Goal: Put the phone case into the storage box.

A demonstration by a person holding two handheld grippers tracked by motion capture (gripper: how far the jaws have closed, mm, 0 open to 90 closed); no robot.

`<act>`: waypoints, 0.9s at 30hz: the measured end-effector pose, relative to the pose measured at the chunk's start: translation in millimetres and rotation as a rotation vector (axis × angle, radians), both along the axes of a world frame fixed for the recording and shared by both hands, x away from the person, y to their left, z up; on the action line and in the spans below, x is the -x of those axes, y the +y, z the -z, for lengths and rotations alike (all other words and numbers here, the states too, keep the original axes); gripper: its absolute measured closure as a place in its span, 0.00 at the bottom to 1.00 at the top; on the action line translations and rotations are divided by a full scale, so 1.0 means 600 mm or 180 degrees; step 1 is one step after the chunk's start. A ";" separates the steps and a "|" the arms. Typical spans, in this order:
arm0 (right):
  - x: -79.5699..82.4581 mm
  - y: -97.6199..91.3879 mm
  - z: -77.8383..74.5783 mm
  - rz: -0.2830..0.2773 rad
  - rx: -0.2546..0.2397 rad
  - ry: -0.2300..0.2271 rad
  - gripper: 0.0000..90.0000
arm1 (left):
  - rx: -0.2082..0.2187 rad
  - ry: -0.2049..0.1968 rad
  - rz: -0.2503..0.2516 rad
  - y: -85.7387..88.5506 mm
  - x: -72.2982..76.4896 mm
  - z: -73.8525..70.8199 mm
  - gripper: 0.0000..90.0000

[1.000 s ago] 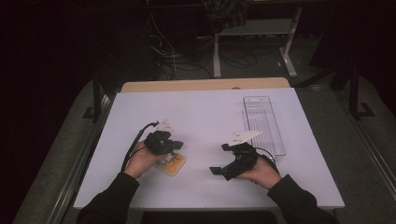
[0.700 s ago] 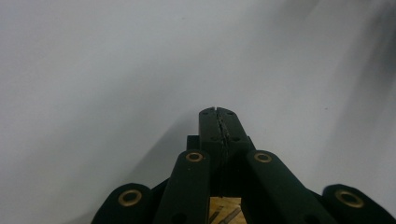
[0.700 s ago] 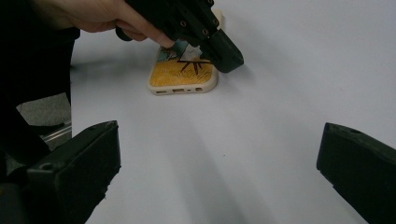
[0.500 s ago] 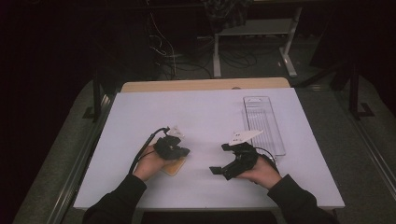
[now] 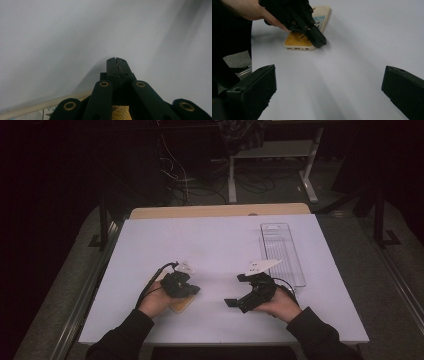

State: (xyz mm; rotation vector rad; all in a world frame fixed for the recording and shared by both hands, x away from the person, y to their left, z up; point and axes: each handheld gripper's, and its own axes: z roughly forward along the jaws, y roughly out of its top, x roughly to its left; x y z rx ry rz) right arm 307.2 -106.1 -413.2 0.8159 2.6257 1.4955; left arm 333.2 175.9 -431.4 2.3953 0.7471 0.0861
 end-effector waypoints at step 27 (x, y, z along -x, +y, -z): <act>0.001 0.002 -0.001 0.0012 0.0041 0.0070 0.00 | -0.0290 0.0022 -0.0097 0.096 0.082 -0.006 1.00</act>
